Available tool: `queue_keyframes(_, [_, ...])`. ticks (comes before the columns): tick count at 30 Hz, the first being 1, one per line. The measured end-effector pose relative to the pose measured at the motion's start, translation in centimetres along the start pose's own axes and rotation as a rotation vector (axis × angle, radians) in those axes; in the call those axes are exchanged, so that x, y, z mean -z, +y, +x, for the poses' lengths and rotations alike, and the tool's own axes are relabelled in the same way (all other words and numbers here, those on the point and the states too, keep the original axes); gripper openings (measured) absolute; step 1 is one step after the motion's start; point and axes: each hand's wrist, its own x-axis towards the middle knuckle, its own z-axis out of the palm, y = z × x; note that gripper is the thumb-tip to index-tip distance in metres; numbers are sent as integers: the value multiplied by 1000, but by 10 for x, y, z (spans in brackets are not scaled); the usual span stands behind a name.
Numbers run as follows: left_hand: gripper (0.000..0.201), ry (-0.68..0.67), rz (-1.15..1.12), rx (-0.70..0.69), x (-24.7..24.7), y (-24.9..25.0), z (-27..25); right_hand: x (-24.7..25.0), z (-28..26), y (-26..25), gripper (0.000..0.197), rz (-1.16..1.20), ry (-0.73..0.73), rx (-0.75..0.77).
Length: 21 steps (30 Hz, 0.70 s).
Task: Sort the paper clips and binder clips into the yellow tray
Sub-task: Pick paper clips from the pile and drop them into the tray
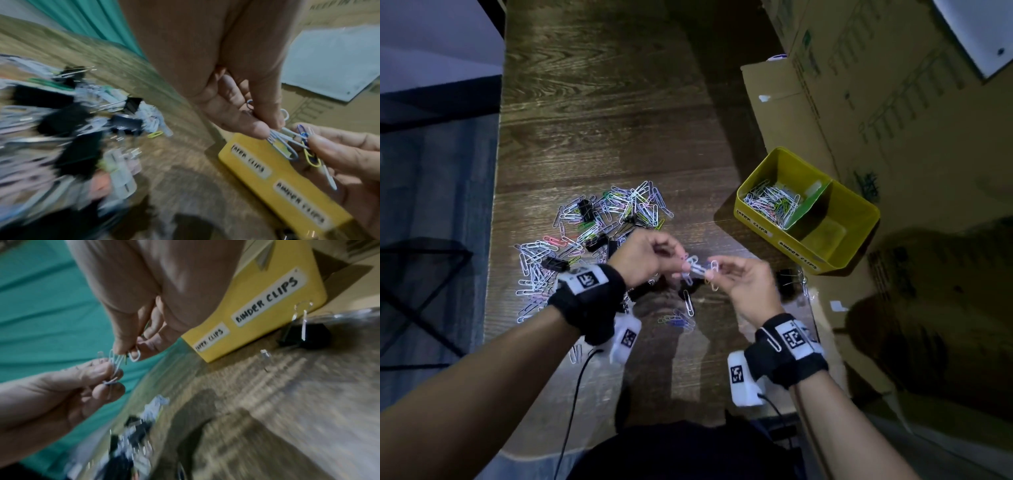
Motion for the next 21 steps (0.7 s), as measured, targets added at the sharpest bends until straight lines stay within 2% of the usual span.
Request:
queue_keyframes(4, [17,42,-161,-110,-15,53,32,24,7,-49,23,120,171,160])
queue_keyframes(7, [16,84,-330,-138,-37,88,62,42,23,-75,25,206,338,250])
queue_keyframes(10, [15,134,-391,-126,-60,106,92,58,48,-85,18,222,514,229])
queue_keyframes(12, [14,163,-262,-102,-70,107,109,64,68,-83,20,176,593,149])
queue_keyframes(14, [18,104,-15,-86,-72,102,121,68,85,-77,26,31,590,30])
queue_keyframes(17, [30,-110,340,-51,-65,92,128,71,98,-68,39,-227,460,-100])
queue_keyframes(19, [28,-101,381,-66,-57,90,123,71,100,-65,43,-248,384,-86])
queue_keyframes(21, [21,-41,232,-89,-49,86,110,71,99,-62,42,-241,354,-12])
